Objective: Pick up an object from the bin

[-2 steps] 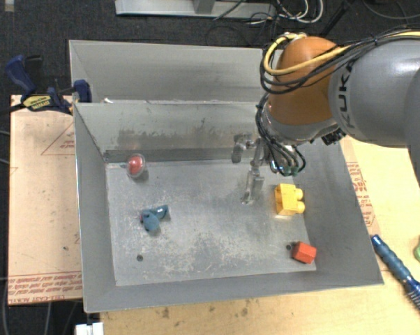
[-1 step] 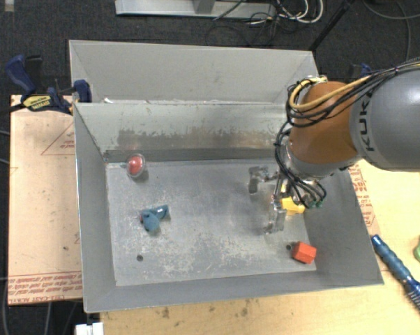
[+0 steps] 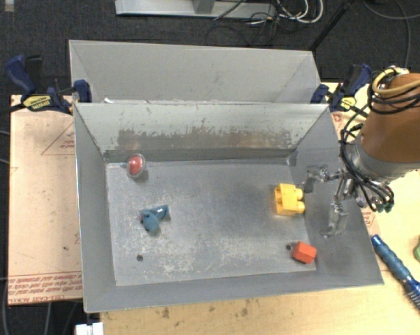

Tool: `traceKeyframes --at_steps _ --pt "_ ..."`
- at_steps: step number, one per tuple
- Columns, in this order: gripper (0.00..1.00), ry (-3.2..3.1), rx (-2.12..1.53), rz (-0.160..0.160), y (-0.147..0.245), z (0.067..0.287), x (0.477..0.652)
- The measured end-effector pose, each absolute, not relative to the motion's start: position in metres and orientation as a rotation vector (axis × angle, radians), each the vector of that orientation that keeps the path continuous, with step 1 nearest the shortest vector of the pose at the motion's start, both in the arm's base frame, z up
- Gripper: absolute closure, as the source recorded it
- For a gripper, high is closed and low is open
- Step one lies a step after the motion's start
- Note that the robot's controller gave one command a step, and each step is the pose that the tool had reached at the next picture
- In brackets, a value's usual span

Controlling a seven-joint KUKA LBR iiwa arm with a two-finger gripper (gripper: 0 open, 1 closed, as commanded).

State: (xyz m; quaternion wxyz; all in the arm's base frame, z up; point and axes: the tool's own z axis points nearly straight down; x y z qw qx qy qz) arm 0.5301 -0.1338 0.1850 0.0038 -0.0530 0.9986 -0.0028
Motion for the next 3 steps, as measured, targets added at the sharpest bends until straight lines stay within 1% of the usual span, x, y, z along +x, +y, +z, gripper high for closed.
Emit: traceKeyframes --at_steps 1,2,3 --pt "0.0 3.079 -0.563 0.001 -0.134 0.07 0.595" --pt "1.0 3.082 -0.562 -0.002 -0.136 0.073 0.594" --pt "1.0 3.096 -0.489 -0.002 -0.13 0.18 0.537"
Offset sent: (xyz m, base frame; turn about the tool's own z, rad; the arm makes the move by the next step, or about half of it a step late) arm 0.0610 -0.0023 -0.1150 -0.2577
